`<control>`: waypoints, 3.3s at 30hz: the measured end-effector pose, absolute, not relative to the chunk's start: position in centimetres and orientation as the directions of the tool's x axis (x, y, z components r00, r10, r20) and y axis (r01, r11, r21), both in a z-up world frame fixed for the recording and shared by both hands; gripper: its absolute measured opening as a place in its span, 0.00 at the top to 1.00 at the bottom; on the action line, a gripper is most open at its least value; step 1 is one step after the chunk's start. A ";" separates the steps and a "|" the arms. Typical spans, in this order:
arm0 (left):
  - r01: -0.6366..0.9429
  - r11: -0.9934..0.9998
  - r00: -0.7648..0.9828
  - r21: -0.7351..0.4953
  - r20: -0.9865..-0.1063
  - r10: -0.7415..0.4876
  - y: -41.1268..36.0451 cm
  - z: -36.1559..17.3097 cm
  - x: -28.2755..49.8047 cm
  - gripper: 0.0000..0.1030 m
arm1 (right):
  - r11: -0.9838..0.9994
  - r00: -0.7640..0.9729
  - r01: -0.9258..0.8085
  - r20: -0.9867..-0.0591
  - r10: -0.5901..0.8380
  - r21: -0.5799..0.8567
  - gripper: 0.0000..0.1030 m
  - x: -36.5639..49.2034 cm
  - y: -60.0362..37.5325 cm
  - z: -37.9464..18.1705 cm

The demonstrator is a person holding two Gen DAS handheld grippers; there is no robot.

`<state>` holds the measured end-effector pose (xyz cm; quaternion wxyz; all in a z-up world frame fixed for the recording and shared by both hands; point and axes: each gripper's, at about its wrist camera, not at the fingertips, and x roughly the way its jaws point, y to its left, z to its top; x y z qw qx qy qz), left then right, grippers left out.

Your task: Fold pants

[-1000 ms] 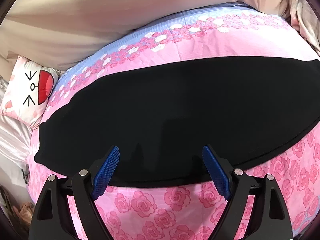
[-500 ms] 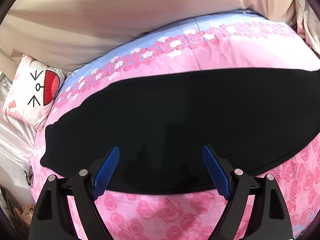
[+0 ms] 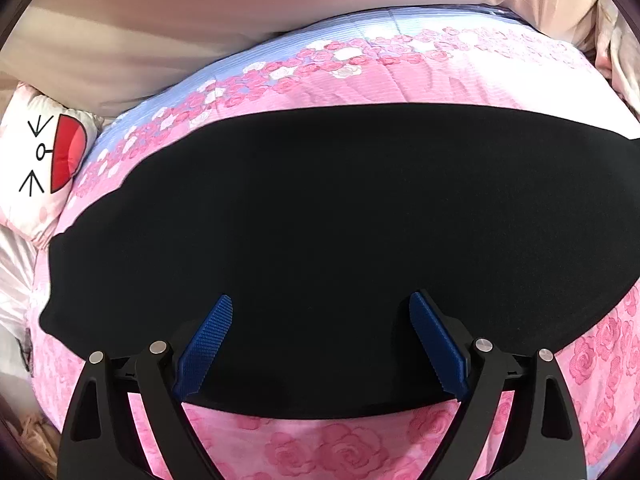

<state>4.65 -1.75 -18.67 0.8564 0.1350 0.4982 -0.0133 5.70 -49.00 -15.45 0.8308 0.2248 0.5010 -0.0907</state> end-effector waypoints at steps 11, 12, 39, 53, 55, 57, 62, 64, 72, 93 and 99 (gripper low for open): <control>-0.036 0.988 0.566 0.148 -0.812 0.142 10.9 -13.3 5.3 0.15 | 0.922 0.507 -0.139 -0.773 0.381 0.362 0.85 13.0 -22.7 -4.1; -0.062 0.988 0.567 0.139 -0.810 0.150 12.6 -13.0 5.3 0.15 | 0.915 0.491 -0.179 -0.773 0.402 0.361 0.85 13.6 -19.9 -4.3; -0.180 0.980 0.541 0.082 -0.824 0.168 33.2 -14.7 4.3 0.15 | 0.856 0.188 -0.464 -0.918 0.349 0.230 0.45 14.2 7.8 -15.7; 0.245 0.965 0.546 0.098 -0.836 -0.054 12.3 -16.2 12.1 0.15 | 0.967 0.399 0.140 -0.906 0.141 0.212 0.84 13.7 -17.7 -13.7; 0.248 0.954 0.524 0.166 -0.851 0.012 10.8 -18.2 12.2 0.14 | 0.969 0.382 0.110 -0.909 0.164 0.221 0.86 15.4 -18.0 -16.0; 0.212 0.961 0.544 0.176 -0.838 0.033 10.8 -19.0 11.8 0.09 | 0.951 0.382 0.142 -0.902 0.203 0.274 0.96 16.3 -19.9 -17.9; 0.180 0.966 0.549 0.186 -0.834 0.058 11.0 -19.1 11.6 0.05 | 0.945 0.429 0.126 -0.875 0.223 0.303 0.98 16.7 -20.2 -15.8; 0.151 0.978 0.538 0.143 -0.842 0.040 11.7 -18.8 11.7 0.05 | 0.974 0.354 0.060 -0.917 0.183 0.218 1.00 17.2 -19.5 -17.7; -0.184 0.982 0.510 0.034 -0.851 0.125 25.2 -14.7 8.4 0.05 | 0.922 0.415 -0.383 -0.880 0.232 0.062 0.92 18.4 -2.0 -9.5; -0.433 0.867 0.497 -0.247 -0.868 0.001 40.7 -20.3 6.8 0.13 | 0.457 0.014 -0.883 -0.969 0.249 0.105 0.49 25.9 40.3 -18.3; -0.423 0.863 0.539 -0.277 -0.842 -0.006 41.7 -19.1 6.6 0.76 | 0.407 0.038 -0.909 -0.957 0.287 0.086 0.92 24.7 38.6 -16.9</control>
